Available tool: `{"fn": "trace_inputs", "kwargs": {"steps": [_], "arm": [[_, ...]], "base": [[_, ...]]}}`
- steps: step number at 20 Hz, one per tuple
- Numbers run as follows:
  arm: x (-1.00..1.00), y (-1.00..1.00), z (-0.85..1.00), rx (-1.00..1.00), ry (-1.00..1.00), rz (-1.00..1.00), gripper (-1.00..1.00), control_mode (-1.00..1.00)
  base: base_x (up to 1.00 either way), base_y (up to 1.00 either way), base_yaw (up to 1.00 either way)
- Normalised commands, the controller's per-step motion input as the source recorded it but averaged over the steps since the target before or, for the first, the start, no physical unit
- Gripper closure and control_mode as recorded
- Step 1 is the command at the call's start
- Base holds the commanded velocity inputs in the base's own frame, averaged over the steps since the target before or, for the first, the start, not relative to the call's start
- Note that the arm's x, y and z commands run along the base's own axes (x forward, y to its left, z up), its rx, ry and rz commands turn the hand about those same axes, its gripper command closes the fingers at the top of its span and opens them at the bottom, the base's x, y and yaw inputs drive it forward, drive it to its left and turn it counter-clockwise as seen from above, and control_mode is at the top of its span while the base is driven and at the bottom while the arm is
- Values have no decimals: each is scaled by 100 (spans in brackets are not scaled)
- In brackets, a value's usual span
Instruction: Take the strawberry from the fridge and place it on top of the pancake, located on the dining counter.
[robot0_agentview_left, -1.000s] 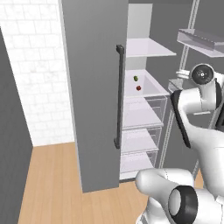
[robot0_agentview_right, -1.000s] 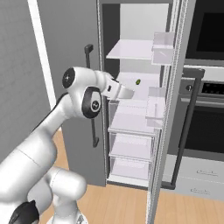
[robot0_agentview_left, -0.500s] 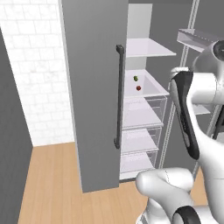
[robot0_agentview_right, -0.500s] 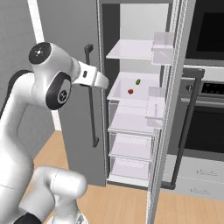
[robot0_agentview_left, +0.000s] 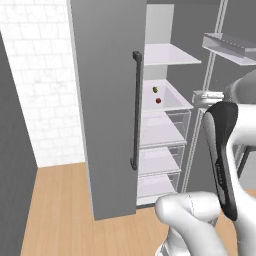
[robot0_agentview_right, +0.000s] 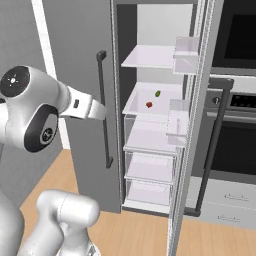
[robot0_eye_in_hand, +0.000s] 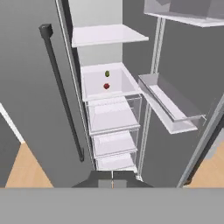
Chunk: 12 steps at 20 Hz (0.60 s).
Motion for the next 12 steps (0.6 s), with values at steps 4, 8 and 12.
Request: {"fn": "trace_inputs", "kwargs": {"steps": [4,8,12], "arm": [[-11,80,-16,0,-1,2,-100,-100],[-46,23,0,0,0,6,-100,-100],[-51,0,2,0,-1,13,-100,-100]], "base": [[0,0,0],[0,0,0],[0,0,0]]}}
